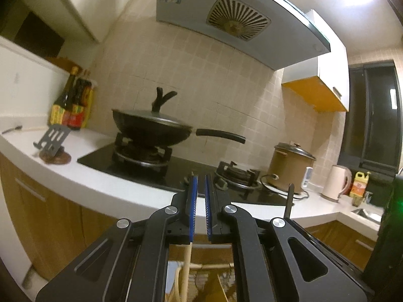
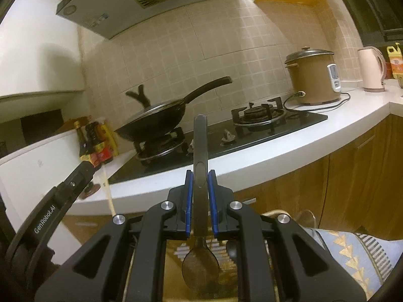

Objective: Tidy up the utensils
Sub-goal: 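Lift the chopstick and metal spoon over the beige holder and open both grippers, then grasp two wooden chopsticks with the left gripper while the right gripper grasps one chopstick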

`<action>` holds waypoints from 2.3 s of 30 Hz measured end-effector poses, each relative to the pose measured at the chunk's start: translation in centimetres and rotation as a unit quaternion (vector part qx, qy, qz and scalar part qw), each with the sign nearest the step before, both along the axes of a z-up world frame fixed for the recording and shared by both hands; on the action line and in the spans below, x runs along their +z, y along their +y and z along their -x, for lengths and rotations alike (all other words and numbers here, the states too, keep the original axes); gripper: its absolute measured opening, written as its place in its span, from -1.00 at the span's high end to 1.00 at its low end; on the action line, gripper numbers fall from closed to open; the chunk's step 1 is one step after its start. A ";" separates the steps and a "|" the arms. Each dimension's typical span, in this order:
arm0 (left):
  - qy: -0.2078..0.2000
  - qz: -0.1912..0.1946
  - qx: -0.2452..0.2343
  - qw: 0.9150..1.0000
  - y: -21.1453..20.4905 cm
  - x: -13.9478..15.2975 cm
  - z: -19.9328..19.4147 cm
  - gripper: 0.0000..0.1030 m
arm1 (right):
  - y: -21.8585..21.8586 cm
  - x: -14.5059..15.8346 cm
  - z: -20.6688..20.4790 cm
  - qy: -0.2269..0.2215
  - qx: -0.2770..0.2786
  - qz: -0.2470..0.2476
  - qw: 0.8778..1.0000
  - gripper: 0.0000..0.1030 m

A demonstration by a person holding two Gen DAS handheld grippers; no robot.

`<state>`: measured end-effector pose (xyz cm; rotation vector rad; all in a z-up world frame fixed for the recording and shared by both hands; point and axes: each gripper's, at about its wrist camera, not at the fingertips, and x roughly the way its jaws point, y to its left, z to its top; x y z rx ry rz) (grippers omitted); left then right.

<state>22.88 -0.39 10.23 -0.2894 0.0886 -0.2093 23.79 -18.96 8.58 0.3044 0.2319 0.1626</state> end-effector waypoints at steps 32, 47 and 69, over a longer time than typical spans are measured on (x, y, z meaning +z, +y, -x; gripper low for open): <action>0.394 -0.062 -0.206 0.894 0.2 -10.6 11.9 0.42 | -0.8 -8.8 14.7 0.288 0.197 0.118 0.930 0.29; 0.436 -0.059 -0.180 0.880 -0.4 -15.1 13.1 0.42 | 2.7 -13.7 16.4 0.293 0.174 0.229 0.912 0.89; 0.435 -0.163 -0.132 0.876 -5.7 -15.0 10.4 0.51 | -5.4 -13.7 20.9 0.330 0.084 0.154 0.928 0.91</action>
